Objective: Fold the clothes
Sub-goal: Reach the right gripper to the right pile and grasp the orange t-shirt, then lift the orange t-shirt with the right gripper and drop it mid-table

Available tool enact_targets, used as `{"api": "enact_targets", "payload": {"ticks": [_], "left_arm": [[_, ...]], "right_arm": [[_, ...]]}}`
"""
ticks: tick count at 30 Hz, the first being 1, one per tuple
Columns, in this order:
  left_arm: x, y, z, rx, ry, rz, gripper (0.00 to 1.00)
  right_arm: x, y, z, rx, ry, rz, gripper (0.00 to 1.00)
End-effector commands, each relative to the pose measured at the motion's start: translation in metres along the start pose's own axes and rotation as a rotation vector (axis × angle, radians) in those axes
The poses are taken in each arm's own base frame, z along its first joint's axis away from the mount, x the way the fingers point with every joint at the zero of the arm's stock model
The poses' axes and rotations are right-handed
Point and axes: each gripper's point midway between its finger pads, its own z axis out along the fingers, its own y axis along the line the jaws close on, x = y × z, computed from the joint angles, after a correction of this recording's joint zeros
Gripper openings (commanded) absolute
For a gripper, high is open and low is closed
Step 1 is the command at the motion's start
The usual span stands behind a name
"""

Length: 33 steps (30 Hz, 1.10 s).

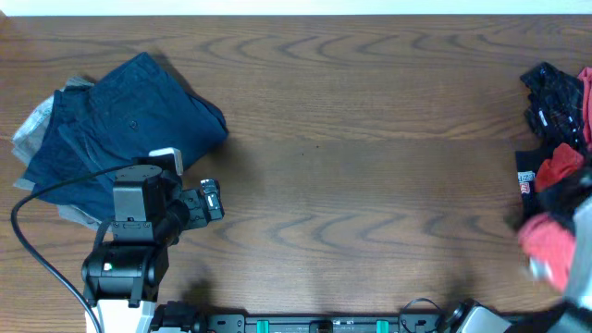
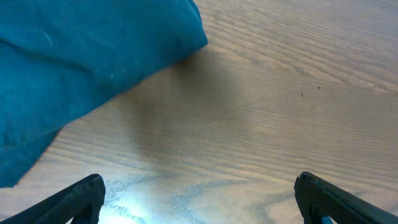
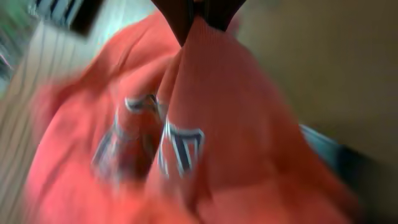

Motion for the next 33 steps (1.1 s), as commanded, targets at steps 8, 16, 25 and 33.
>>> {"api": "enact_targets", "payload": {"ticks": [8, 16, 25, 33], "left_arm": [[-0.01, -0.002, -0.005, 0.005, -0.034, -0.013, 0.98], [-0.01, -0.002, -0.005, 0.005, -0.034, -0.013, 0.98], [-0.01, -0.002, -0.005, 0.005, -0.034, -0.013, 0.98], [-0.011, -0.002, -0.005, 0.005, -0.035, -0.013, 0.98]], "right_arm": [[-0.07, 0.051, -0.125, -0.406, -0.356, -0.241, 0.01], [-0.11, 0.061, -0.216, -0.567, -0.595, -0.216, 0.05], [-0.034, 0.025, -0.113, -0.273, -0.129, -0.305, 0.01], [-0.059, 0.038, -0.103, -0.283, -0.185, -0.252, 0.01]]}}
